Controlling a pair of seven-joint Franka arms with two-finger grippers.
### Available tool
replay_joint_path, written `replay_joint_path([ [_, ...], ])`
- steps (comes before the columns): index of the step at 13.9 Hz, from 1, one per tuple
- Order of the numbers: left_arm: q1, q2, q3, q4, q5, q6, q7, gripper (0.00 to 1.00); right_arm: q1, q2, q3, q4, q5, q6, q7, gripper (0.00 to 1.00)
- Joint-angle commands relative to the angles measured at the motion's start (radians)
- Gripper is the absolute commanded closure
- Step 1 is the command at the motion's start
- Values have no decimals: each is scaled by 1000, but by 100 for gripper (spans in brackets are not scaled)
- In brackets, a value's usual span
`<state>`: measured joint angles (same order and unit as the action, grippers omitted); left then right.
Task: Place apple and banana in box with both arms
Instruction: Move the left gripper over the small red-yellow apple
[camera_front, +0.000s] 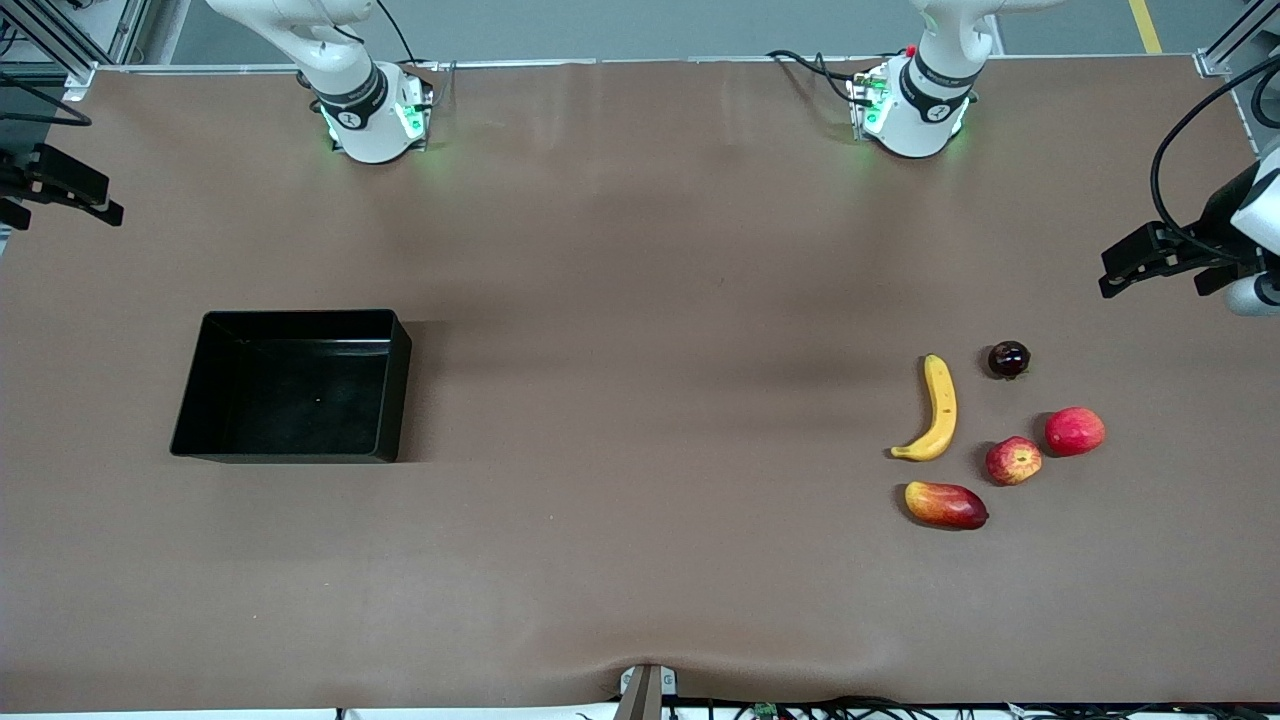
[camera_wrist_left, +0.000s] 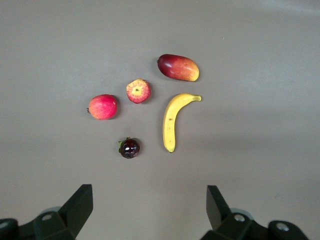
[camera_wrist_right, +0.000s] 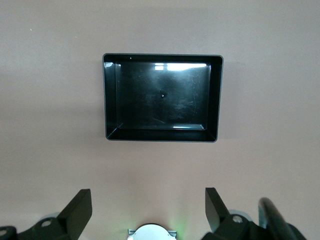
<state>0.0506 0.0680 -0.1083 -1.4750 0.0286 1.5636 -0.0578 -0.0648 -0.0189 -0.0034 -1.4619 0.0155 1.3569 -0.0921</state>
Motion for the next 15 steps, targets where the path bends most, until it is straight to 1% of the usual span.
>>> replay_joint_path([
  [1,-8,13,-4,13,5,-7,13,0,3,-18,-1,-20,0,8,-3,0],
  [3,-9,18,-4,27,5,-4,7,0,0,-18,-1,-18,0,8,-3,0],
  [6,-2,71,-2,45,5,-1,12,0,-1,-13,-1,-14,0,10,-5,0],
  [7,-2,100,-2,42,10,30,3,0,-3,-12,-1,-9,0,14,-5,0],
  [8,6,130,-1,32,8,106,3,0,-7,-7,-3,-5,0,28,-12,0],
  [10,11,202,-1,1,10,191,6,0,-15,17,-7,18,-2,39,-15,0],
  [11,9,225,2,-37,10,252,6,0,-27,28,-7,18,1,47,-27,0],
  [13,12,246,6,-140,11,431,6,0,-38,62,-7,14,-11,53,-96,0],
  [14,24,269,6,-151,13,491,13,0,-52,66,-9,17,-20,53,-153,0],
  [15,32,306,6,-142,14,531,13,0,-65,73,-10,14,-26,54,-203,0],
])
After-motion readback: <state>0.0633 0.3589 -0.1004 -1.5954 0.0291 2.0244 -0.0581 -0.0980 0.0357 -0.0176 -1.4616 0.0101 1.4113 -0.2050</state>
